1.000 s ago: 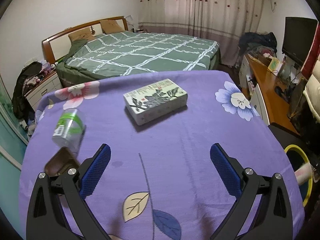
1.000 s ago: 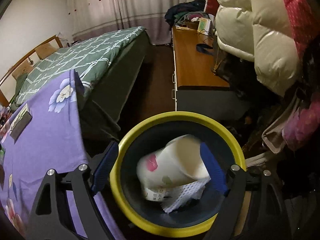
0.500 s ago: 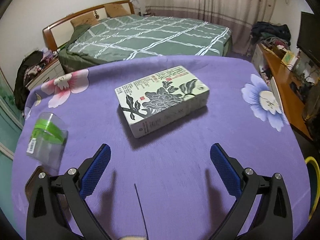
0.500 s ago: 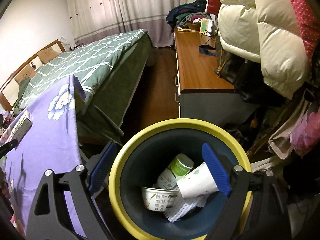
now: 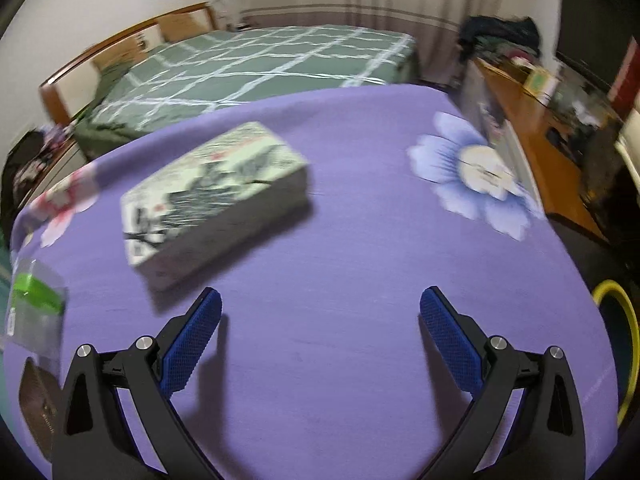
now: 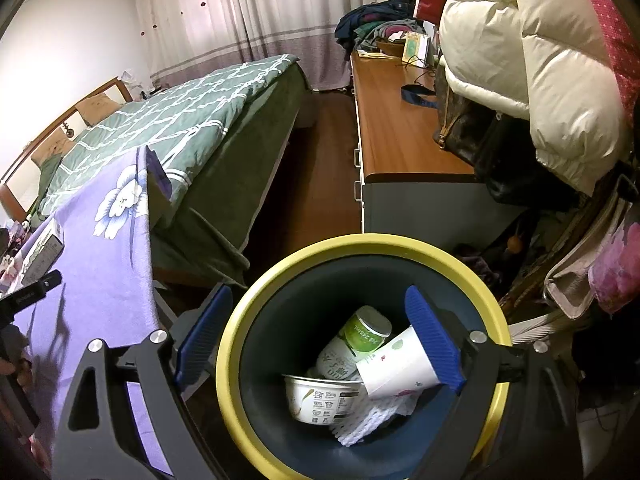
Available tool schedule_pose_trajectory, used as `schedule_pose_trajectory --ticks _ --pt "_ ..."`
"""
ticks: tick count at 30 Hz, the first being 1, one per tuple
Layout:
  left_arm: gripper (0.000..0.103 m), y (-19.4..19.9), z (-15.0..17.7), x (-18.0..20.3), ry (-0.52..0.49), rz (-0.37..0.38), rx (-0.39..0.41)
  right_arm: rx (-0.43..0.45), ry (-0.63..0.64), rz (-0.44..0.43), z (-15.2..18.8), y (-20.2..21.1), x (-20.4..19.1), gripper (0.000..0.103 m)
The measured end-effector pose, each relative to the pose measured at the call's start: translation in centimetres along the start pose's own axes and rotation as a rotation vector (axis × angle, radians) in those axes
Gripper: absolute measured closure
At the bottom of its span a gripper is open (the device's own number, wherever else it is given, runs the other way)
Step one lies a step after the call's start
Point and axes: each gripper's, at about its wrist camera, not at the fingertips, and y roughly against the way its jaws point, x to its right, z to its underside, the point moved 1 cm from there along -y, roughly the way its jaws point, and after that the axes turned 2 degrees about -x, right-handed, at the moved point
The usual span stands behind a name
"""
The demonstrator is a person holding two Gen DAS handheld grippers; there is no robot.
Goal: Collect trash
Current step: 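Reach the left tool to the white printed box and grasp it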
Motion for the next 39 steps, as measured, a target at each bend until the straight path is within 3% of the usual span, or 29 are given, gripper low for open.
schedule_pose_trajectory --ticks 2,6,11,19,25,27,31,39 --pt "0.005 0.5 0.0 0.5 -0.016 0.003 0.007 0.002 0.001 -0.004 0.0 0.1 0.0 0.019" --pt "0.005 2.4 -0.2 -2.5 0.078 -0.098 0.049 0.006 0.003 -0.009 -0.1 0.3 0.0 0.019" --pt "0.005 1.7 -0.7 -5.8 0.152 -0.112 0.015 0.004 0.005 -0.022 -0.2 -0.1 -0.4 0.019" --pt "0.005 -1.0 -2.1 -4.6 0.084 -0.031 0.011 0.003 0.011 -0.009 -0.2 0.0 -0.5 0.019" --pt "0.005 -0.1 -2.1 -0.1 -0.037 0.112 0.01 -0.004 0.013 -0.012 -0.2 -0.3 -0.7 0.019" --pt "0.005 0.8 -1.9 0.4 -0.07 0.087 0.033 -0.007 0.017 -0.014 -0.2 -0.4 -0.7 0.019" --pt "0.005 2.0 -3.3 -1.7 -0.046 -0.059 0.092 -0.007 0.011 -0.018 -0.3 -0.5 -0.5 0.019" --pt "0.005 -2.1 -7.0 -2.7 -0.083 -0.099 0.013 -0.008 0.005 -0.024 -0.4 -0.8 -0.4 0.019"
